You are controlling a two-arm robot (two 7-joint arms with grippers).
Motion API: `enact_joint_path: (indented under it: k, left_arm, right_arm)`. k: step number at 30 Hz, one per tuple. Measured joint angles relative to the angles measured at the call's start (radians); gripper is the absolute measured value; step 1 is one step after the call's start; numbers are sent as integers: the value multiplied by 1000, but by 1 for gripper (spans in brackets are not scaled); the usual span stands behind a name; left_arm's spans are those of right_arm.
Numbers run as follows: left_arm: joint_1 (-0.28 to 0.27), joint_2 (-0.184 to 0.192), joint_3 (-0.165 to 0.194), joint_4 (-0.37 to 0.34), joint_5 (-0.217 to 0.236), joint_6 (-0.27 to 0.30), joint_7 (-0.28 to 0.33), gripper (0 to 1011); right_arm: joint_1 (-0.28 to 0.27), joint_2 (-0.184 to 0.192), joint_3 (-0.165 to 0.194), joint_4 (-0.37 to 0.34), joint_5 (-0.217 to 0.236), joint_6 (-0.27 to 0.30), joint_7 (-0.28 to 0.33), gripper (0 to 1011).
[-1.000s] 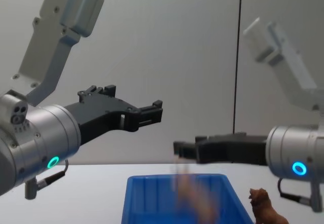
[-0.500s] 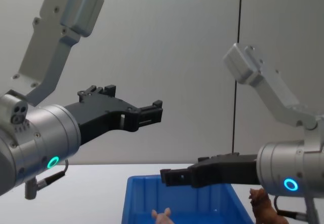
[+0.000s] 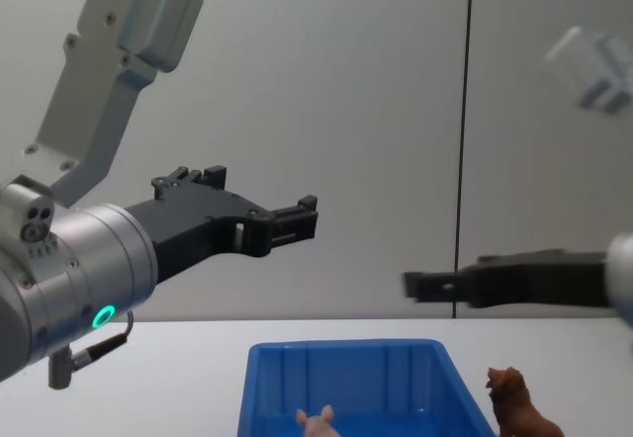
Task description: Pick up the two dolls from the table and place them into the box.
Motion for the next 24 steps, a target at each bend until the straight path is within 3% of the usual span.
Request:
enact_joint_path:
  k: [5, 15, 24]
  left_arm:
    - [0, 0, 0, 0, 0, 0, 0, 1001]
    - [0, 0, 0, 0, 0, 0, 0, 1001]
    - [0, 0, 0, 0, 0, 0, 0, 1001]
  right_arm:
    - [-31, 40, 33, -46, 31, 22, -19, 1001]
    - [-112, 118, 76, -127, 78, 116, -37, 1001]
    - [-165, 157, 83, -148, 66, 206, -52, 1001]
